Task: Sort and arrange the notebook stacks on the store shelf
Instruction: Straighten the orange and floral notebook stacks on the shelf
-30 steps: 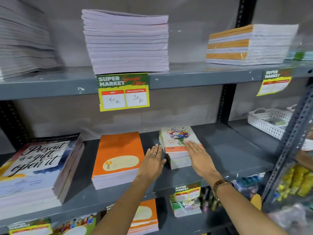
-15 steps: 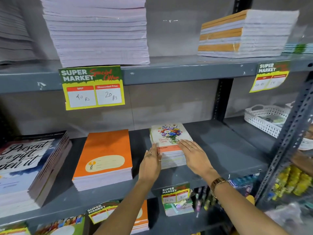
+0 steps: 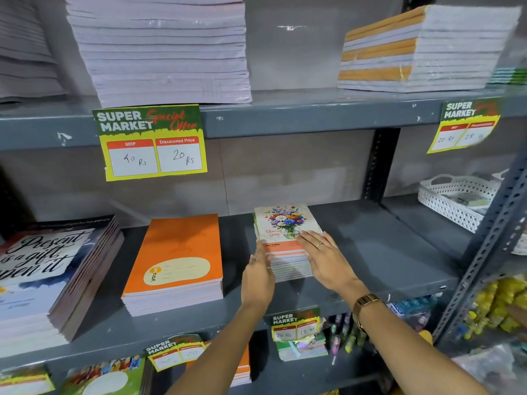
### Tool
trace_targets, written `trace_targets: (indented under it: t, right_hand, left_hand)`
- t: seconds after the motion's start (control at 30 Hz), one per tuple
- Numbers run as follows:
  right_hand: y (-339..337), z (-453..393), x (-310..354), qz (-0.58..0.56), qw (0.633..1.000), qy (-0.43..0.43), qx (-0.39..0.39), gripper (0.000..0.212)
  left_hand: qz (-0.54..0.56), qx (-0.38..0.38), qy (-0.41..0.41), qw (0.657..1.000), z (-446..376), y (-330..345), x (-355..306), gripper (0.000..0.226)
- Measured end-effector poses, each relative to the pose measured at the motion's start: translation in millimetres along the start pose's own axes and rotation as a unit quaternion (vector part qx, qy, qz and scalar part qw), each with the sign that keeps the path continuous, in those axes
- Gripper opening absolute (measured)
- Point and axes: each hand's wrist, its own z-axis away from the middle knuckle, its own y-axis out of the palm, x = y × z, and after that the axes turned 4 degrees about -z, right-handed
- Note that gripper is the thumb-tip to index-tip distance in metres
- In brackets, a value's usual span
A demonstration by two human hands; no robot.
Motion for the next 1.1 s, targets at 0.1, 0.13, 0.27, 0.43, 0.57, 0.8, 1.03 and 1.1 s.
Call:
trace_targets:
  t: [0.1, 0.13, 0.27, 0.43, 0.57, 0.8, 1.03, 1.1]
  right_hand:
    - [0.0, -1.5, -3.8, 0.002, 1.000, -0.012, 0.000, 0.047]
    - [-0.4, -2.0, -5.6, 0.005, 1.000, -0.016, 0.003, 0.047]
    - [-2.7, -5.6, -14.3, 0.029, 0.999, -0.033, 0.025, 0.046]
    - [-3.8, -5.2, -17.9, 0.027, 0.999, -0.043, 0.013, 0.044]
    - [-2.1, -1.7, -16.9, 0.017, 0.999, -0.026, -0.005, 0.044]
    - [-4.8, 0.7, -9.2, -0.022, 0.997, -0.029, -0.066, 0.037]
    - [-5.8, 3.2, -4.9, 0.004, 0.994, -0.031, -0.101, 0.040]
    - [-6.8, 3.1, -3.4, 0.020, 0.993, -0.035, -0.111, 0.043]
  left_hand:
    - [-0.012, 0.002, -0.003, 1.000, -0.6, 0.7, -0.6, 0.069]
    - [-0.015, 0.004, -0.004, 1.000, -0.8, 0.7, -0.7, 0.068]
    - [-0.020, 0.010, -0.006, 1.000, -1.4, 1.2, -1.7, 0.064]
    - [-0.041, 0.018, -0.004, 0.999, -3.3, 0.9, -0.3, 0.062]
    - [-0.018, 0.014, 0.030, 0.999, -3.6, -1.0, 1.0, 0.051]
    - [-0.052, 0.026, 0.058, 0.997, -10.8, -1.5, 7.6, 0.046]
    - [-0.047, 0.026, 0.055, 0.997, -12.5, -2.2, 10.3, 0.047]
    - [-0.046, 0.027, 0.050, 0.997, -12.7, -2.3, 10.8, 0.047]
